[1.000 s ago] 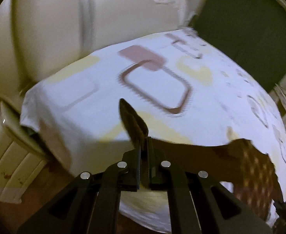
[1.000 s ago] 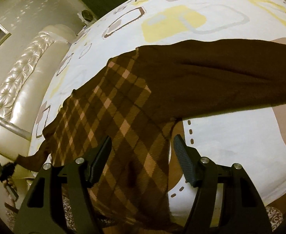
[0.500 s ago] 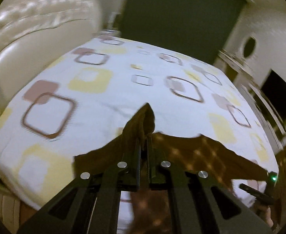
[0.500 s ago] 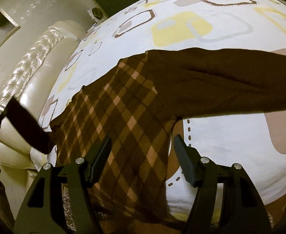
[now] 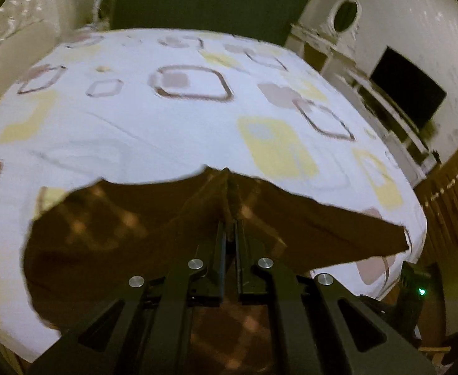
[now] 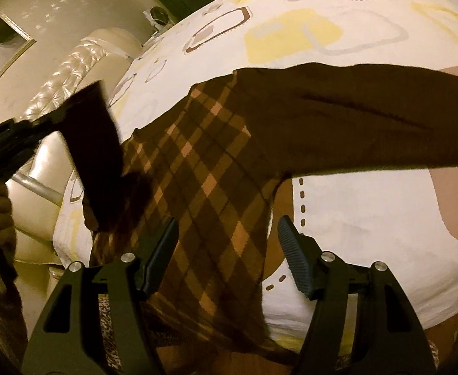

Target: Fold small clothes

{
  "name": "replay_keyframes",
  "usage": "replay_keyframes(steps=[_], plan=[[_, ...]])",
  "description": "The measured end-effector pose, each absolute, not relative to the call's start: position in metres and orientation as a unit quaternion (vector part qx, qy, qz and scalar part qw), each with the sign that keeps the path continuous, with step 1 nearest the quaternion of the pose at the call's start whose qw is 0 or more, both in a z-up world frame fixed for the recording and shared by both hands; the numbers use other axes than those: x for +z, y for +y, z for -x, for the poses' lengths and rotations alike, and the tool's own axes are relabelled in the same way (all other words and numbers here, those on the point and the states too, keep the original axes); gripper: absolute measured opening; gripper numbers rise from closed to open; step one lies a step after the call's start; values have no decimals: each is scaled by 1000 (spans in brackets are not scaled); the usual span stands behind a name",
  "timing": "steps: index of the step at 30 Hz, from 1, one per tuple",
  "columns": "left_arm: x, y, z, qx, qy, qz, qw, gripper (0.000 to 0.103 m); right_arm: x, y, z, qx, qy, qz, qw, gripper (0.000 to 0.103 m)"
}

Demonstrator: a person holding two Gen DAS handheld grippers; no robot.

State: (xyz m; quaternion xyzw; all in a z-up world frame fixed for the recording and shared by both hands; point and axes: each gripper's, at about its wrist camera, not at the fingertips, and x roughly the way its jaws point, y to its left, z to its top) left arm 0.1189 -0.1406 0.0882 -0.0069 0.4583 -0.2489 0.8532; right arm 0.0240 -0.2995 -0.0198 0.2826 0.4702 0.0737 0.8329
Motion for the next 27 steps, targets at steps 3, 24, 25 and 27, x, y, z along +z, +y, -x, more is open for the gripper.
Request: replay_keyframes(steps=[3, 24, 25, 27], plan=[[69, -167, -118, -254, 466, -12, 847, 5, -23, -303, -23, 70, 472, -286, 831, 66], [35, -48, -53, -182, 385, -23, 905, 69, -27, -313, -47, 97, 469, -342, 808, 73], [34, -35, -50, -166, 381, -28, 909, 70, -27, -313, -52, 101, 468, -347, 806, 73], [33, -10, -46, -141, 378, -31, 915, 70, -34, -311, -69, 105, 471, -361, 798, 73]])
